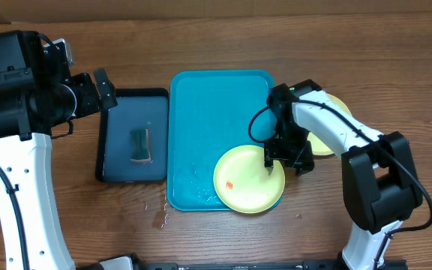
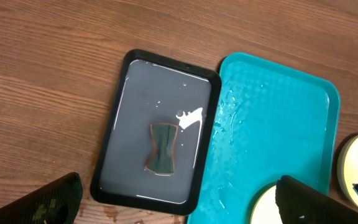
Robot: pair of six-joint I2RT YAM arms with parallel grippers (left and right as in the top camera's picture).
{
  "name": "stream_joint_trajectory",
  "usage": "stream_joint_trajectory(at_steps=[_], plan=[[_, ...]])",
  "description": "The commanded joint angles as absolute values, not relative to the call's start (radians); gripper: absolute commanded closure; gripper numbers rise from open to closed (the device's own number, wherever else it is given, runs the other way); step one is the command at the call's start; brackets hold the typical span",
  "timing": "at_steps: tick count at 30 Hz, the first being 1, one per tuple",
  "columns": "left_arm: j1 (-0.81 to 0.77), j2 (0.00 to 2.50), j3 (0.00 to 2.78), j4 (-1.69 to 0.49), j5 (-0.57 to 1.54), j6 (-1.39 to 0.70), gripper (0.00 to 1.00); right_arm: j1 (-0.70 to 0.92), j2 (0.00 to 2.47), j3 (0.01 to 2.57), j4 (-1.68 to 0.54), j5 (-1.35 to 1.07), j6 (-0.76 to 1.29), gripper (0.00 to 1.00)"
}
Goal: Clean dirty plates on tray and stack at the side
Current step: 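Move the right gripper left to the rim of the lower yellow plate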
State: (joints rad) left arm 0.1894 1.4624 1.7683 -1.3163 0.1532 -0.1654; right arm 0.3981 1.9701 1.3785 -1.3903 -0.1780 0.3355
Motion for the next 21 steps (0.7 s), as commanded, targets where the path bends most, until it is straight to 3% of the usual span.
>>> stream_joint_trajectory(at_steps=[1,5,14,21], plan=[[0.184,1.453,1.785,-1.312,0.165,-0.172,0.0,0.419,1.944,1.374,-1.383,-0.179,0.34,0.39],[0.184,1.453,1.785,-1.312,0.165,-0.172,0.0,0.422,1.944,1.372,-1.385,-0.173,0.34,0.56],[0.183,1.454,1.785,-1.312,0.165,-0.172,0.0,0.422,1.944,1.301,-1.327,-0.174,0.34,0.58],[0.183,1.454,1.785,-1.312,0.165,-0.172,0.0,0.42,1.944,1.3,-1.303,-0.175,0.34,0.9]])
